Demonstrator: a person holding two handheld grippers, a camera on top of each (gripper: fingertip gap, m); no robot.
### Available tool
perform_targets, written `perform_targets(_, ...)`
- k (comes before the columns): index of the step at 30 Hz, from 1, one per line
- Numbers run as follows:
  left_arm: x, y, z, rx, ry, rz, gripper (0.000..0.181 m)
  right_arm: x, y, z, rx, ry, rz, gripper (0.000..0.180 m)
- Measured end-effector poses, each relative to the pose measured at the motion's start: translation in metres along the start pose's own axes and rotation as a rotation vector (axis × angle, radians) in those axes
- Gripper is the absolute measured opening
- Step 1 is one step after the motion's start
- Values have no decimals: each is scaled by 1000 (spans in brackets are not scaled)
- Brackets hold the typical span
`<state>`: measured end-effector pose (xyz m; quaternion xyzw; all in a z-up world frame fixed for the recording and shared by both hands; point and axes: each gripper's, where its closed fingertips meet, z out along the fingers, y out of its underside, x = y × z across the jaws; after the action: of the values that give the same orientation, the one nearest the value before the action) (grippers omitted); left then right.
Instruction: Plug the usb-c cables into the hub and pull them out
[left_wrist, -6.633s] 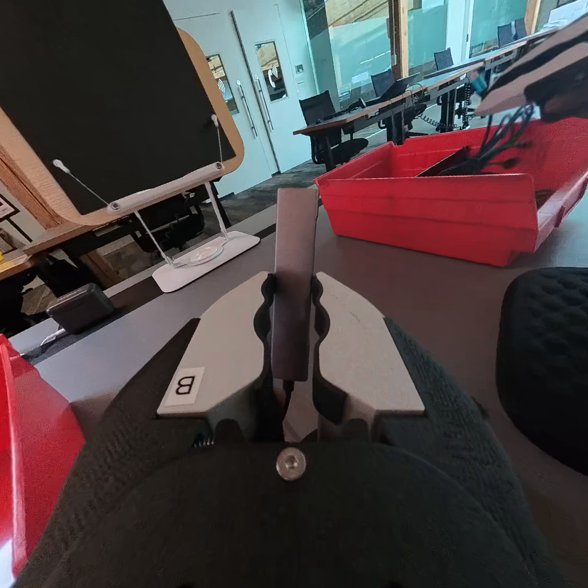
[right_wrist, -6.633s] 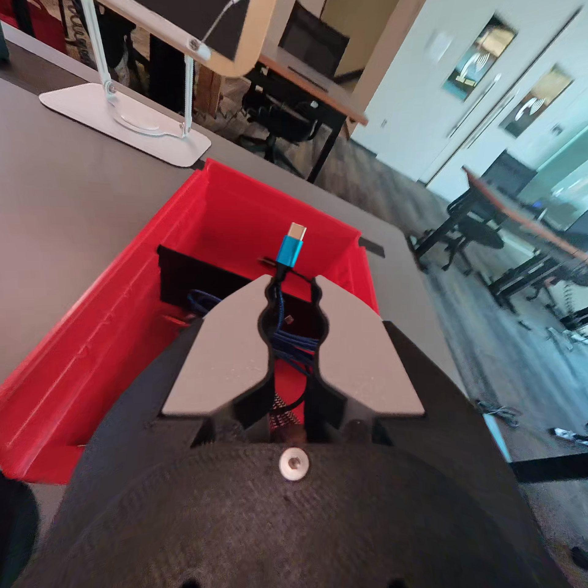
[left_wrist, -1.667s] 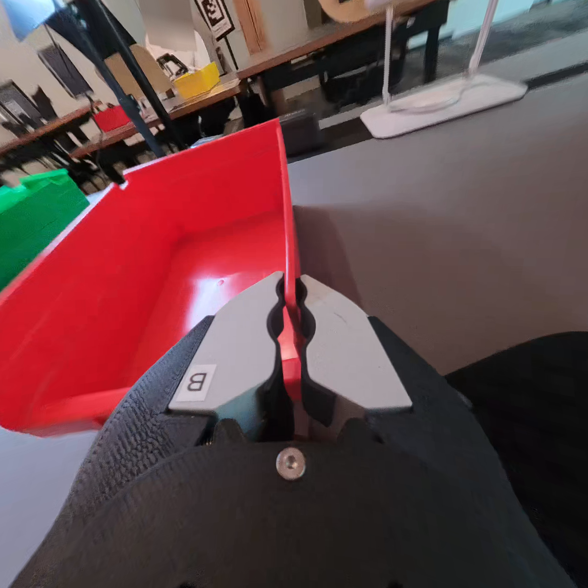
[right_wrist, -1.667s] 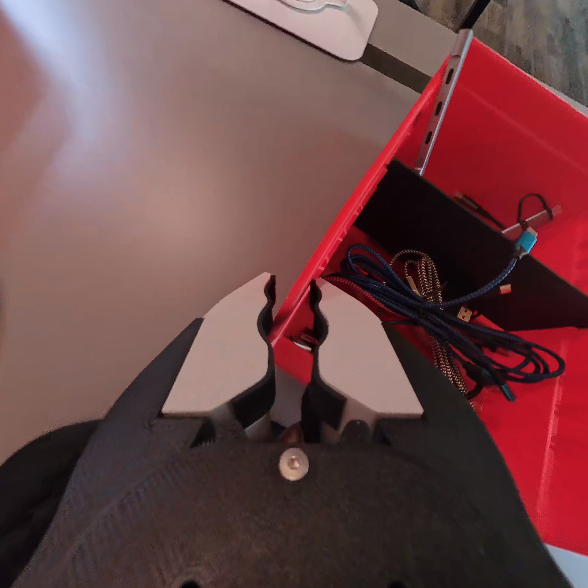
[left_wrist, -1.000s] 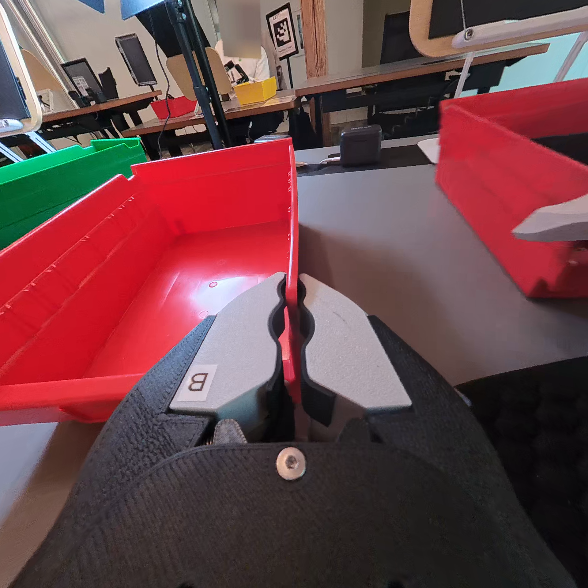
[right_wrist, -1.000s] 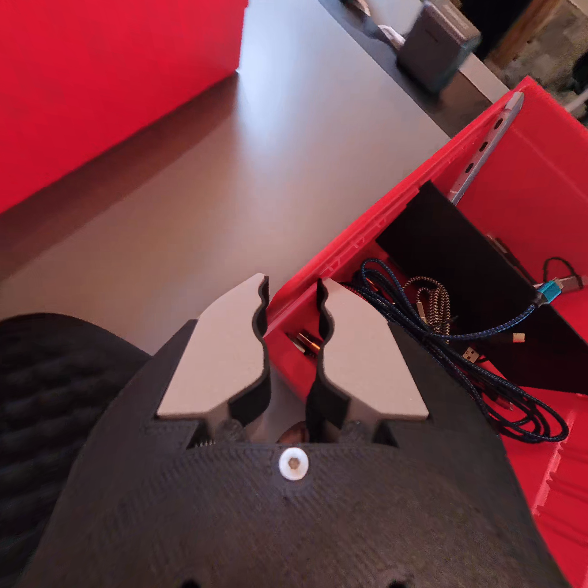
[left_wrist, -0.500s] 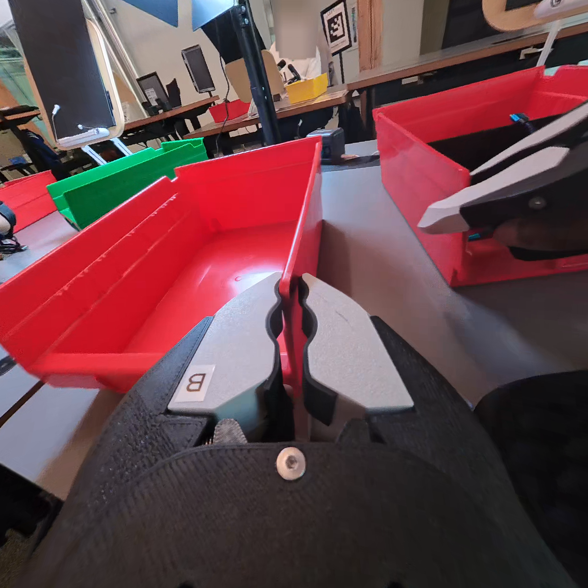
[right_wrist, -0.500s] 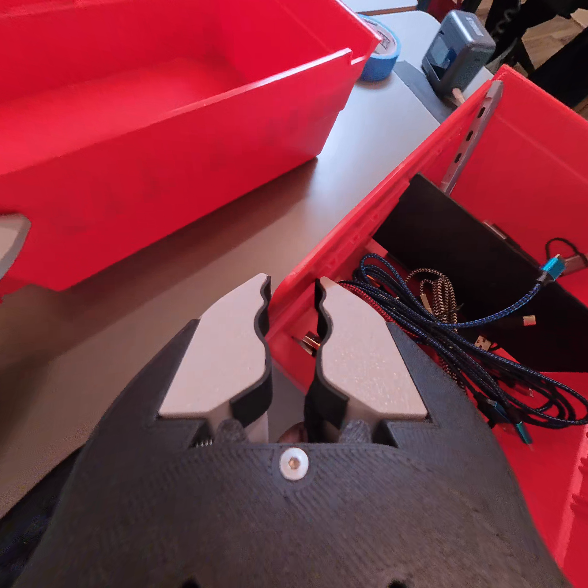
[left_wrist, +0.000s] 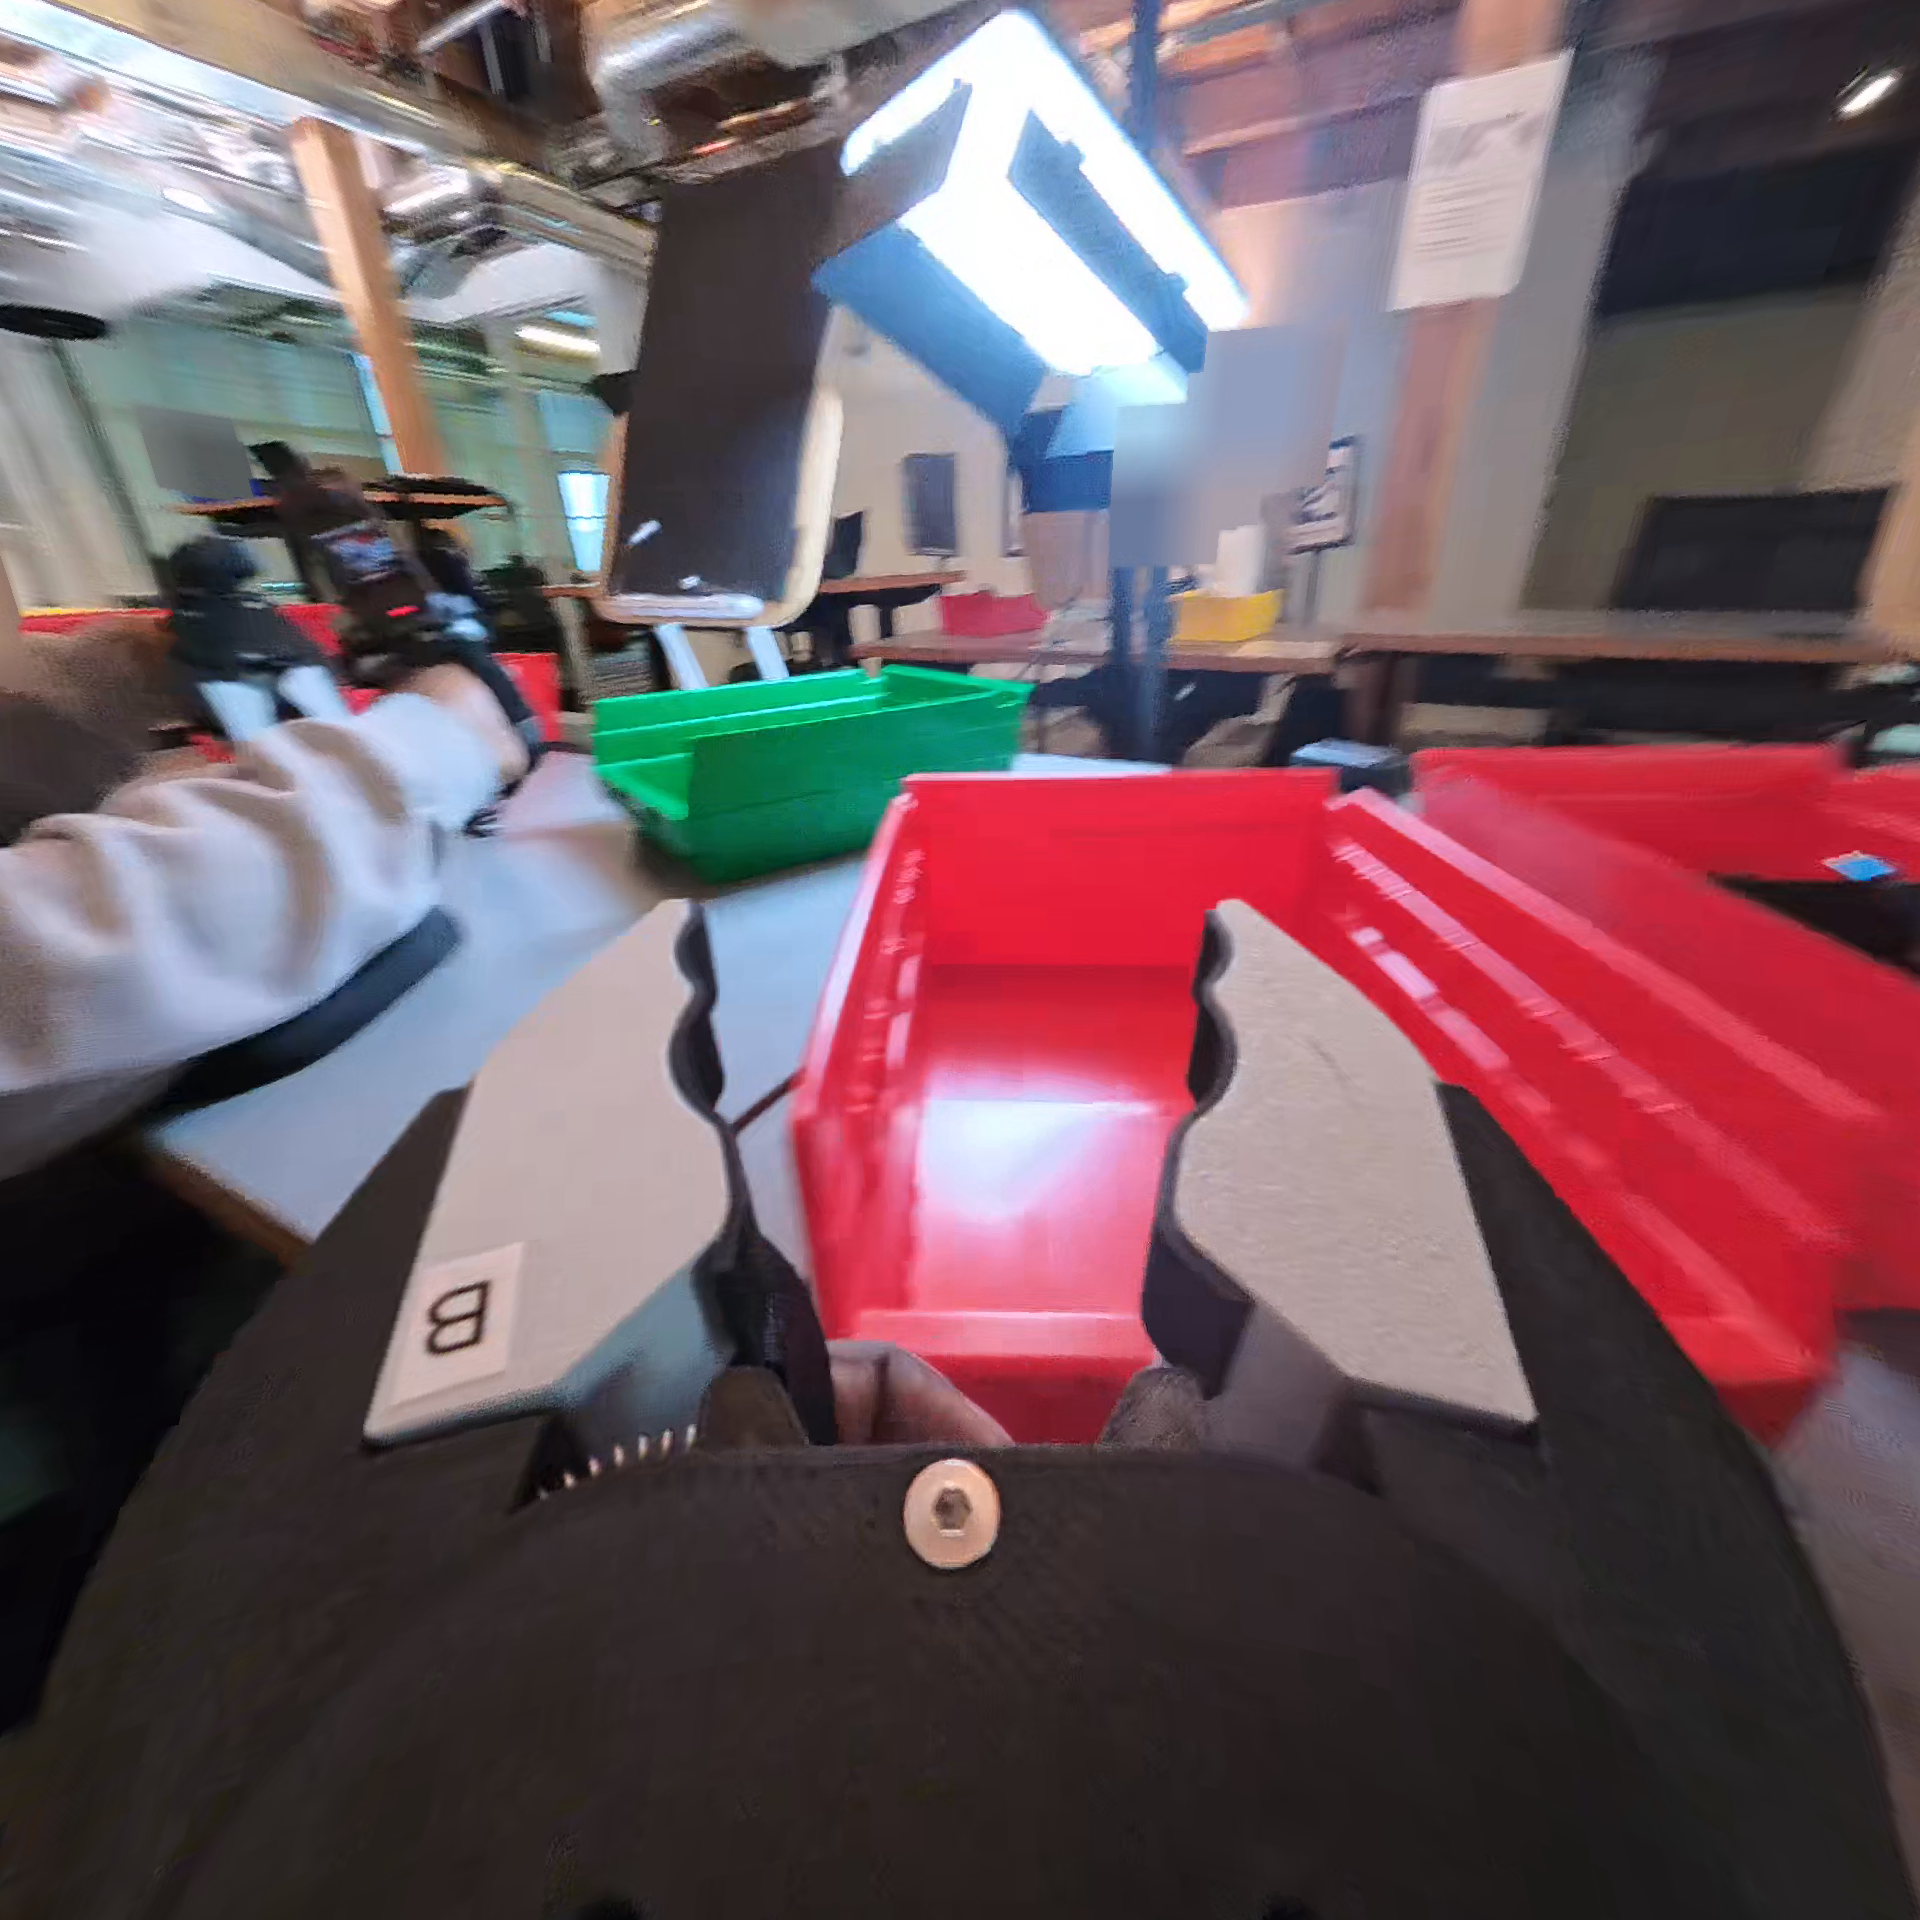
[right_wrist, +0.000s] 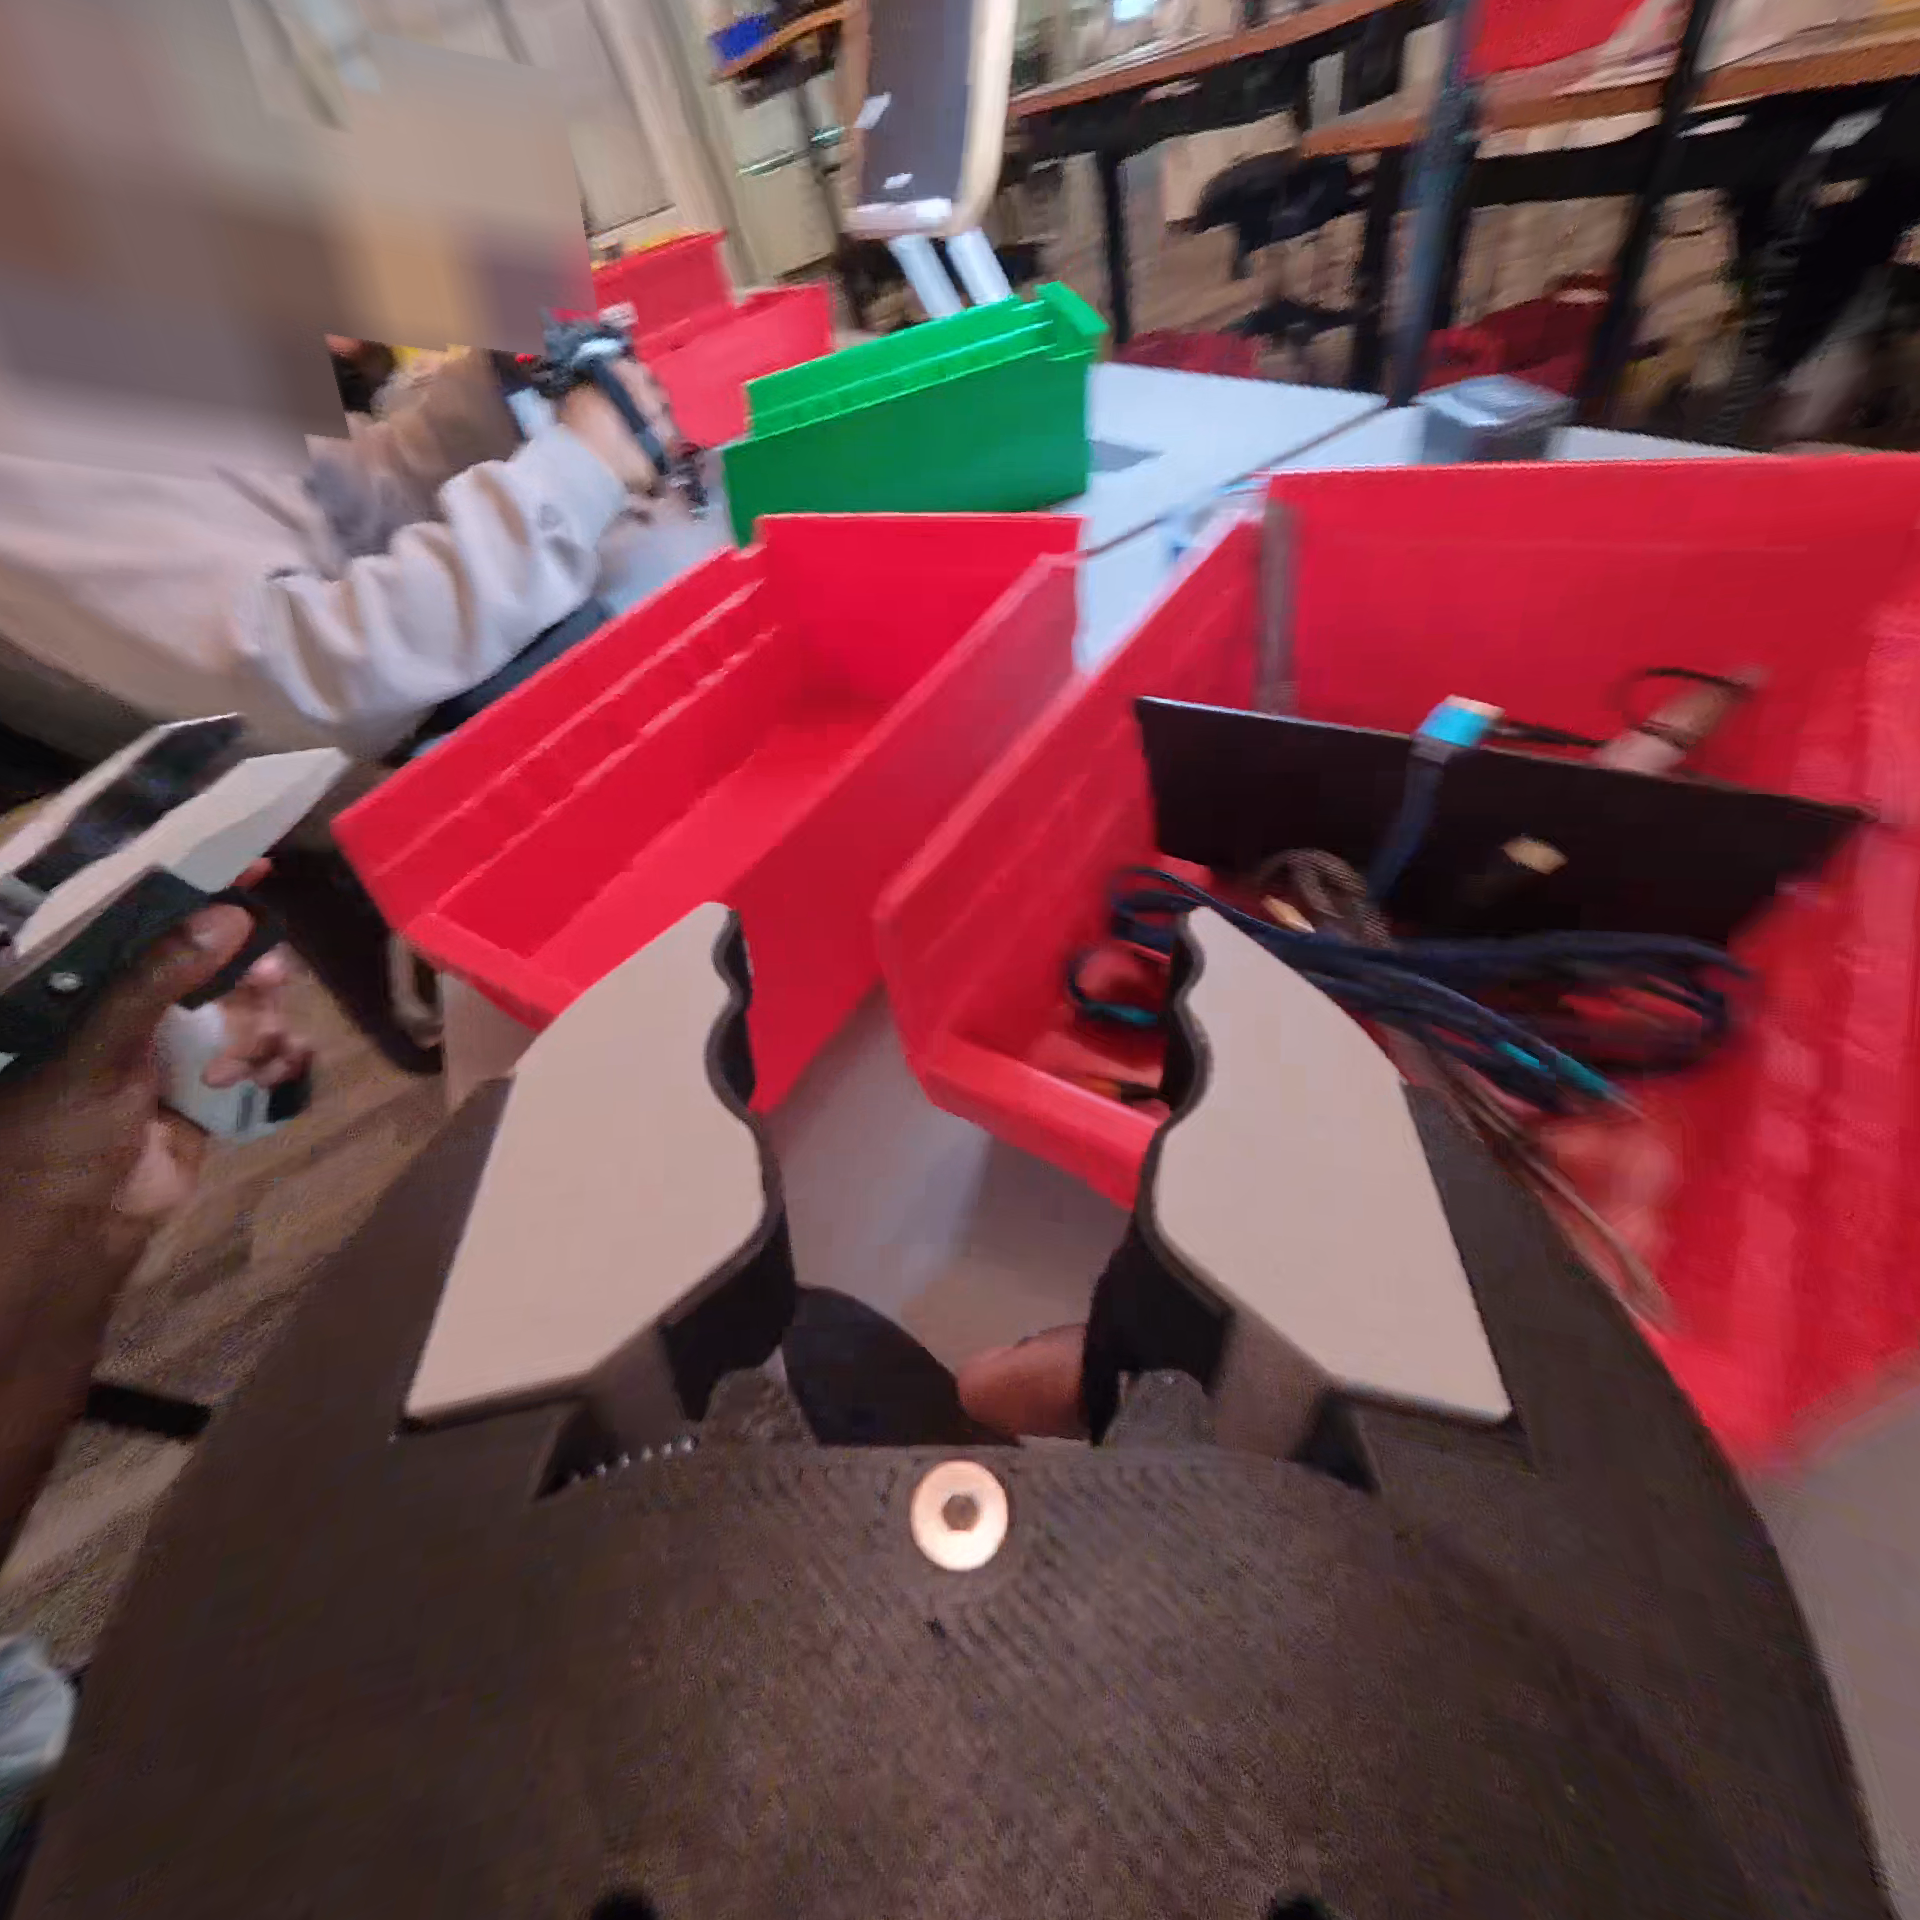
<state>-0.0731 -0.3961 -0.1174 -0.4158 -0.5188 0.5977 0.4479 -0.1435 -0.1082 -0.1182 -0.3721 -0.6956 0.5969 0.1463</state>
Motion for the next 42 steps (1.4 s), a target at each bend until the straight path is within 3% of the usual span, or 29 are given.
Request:
perform_targets(4,-21,50,13,-192,-44,95,104,81,43,-59,-46,337,42,90)
perform_targets(6,-25,72,20,-276,-64,96,108,109,82,-71,-182,448,44,92)
perform_targets(10,-40,78,31,-268,-133,81,107,143,132,-77,-386,593,16,83)
perform_targets(15,-42,86,41,-257,-76,12,83,158,140,-75,-428,615,13,92)
perform_targets(17,-45,89,40,-253,-66,2,82,164,140,-75,-434,625,34,100)
perform_targets(20,-42,74,40,-164,7,-163,85,174,142,-81,-442,700,77,127)
perform_targets(24,-40,93,52,-280,82,-120,88,181,149,-87,-459,733,164,146)
perform_targets(26,-42,100,56,-321,109,-133,67,181,150,-88,-456,739,166,146)
perform_targets(29,-29,107,55,-361,221,-87,14,180,150,-89,-454,746,171,146)
perform_targets(30,-29,106,55,-358,217,-74,5,180,150,-89,-454,749,173,146)
perform_targets(33,-25,103,53,-327,227,-30,5,179,151,-92,-449,773,180,146)
perform_targets(38,-29,90,43,-227,193,-220,4,177,152,-94,-442,775,188,141)
perform_targets(42,-29,79,37,-180,178,-237,4,176,152,-95,-442,780,192,141)
